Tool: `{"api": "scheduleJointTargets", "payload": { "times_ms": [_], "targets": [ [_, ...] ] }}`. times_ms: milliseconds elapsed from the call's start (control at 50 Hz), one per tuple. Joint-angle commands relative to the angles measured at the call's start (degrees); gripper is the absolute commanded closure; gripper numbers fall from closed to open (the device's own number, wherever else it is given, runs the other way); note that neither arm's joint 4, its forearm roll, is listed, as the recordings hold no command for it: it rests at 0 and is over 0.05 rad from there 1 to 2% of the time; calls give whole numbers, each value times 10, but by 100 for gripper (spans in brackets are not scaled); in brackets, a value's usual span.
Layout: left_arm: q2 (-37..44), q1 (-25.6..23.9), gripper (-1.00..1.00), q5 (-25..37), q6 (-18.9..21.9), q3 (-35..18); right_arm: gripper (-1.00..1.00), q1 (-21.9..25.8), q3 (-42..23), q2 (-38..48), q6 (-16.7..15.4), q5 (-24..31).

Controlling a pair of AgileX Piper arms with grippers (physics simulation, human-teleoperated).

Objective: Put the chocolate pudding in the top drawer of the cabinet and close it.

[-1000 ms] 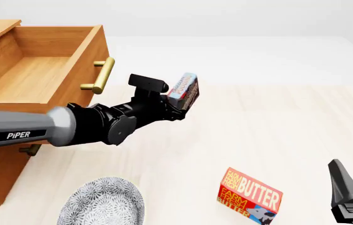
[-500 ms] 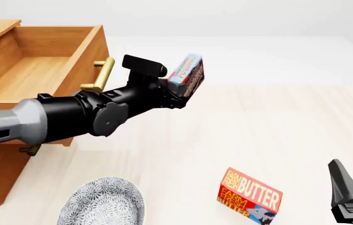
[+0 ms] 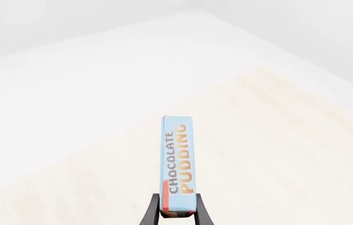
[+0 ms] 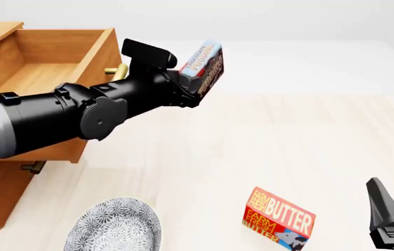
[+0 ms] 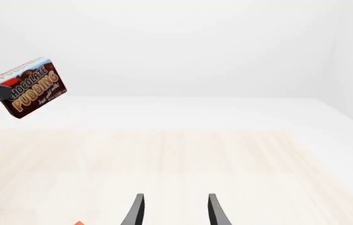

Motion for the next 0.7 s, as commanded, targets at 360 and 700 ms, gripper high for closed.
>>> {"api": "scheduleJointTargets", "payload": {
  "times_ms": [360, 700],
  "targets": [
    [-57, 20, 100, 59, 51, -29, -100, 0, 0, 0, 0, 0],
    [-106, 48, 100, 114, 87, -60, -100, 0, 0, 0, 0, 0]
  ]
}}
